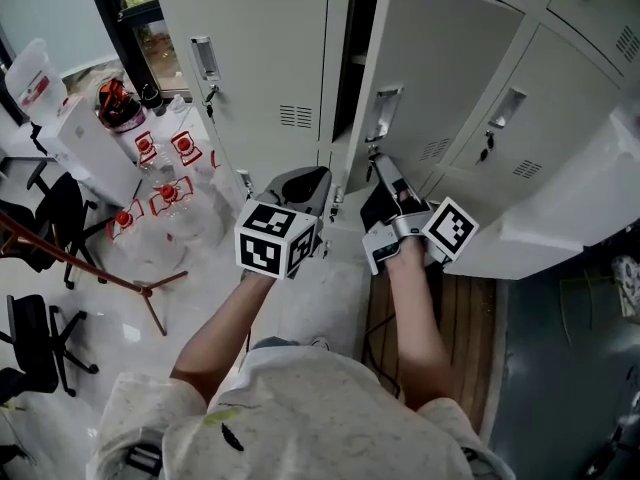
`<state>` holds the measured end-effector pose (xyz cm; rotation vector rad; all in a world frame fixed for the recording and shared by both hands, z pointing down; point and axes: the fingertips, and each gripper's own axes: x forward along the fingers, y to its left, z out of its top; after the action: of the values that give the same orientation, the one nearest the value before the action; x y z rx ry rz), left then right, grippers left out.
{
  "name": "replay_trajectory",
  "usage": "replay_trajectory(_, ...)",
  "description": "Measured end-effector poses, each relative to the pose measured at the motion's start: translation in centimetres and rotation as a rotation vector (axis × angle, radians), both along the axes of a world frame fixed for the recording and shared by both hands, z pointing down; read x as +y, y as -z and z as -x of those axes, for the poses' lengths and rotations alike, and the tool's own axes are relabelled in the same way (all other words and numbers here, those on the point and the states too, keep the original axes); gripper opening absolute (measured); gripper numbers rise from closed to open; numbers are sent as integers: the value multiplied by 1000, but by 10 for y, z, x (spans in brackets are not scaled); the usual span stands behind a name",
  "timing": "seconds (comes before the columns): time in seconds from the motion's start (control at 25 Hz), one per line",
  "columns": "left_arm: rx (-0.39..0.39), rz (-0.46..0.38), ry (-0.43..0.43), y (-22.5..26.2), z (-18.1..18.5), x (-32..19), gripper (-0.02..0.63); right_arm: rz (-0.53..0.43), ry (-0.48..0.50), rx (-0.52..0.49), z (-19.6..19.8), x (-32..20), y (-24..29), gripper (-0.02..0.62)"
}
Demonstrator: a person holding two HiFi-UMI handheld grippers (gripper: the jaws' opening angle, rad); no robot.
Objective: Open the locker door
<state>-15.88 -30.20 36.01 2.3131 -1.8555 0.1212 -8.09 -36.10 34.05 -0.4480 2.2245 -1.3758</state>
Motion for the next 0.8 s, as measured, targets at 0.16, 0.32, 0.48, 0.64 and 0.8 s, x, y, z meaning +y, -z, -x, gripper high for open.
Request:
replay_trajectory(0.16,-4,-1,-47,4,-4,2,6,8,-53,2,-10,4,0,31)
replay_trajectory(0.32,-10,-2,-96,7,-10,4,6,7,-105,13,-21,8,-1,28)
replay_trajectory(0.48,-11,3,-154,3,-22,9,6,9,-155,-3,-33,14,-1,25)
replay_trajectory(0.64,-10,7,-217,1,-38,15,6,6,-201,4,-49,22,0,23)
replay_trajectory(0.8,-14,8,-275,1,-52,21,6,8,-240,5,-63,27,1,20)
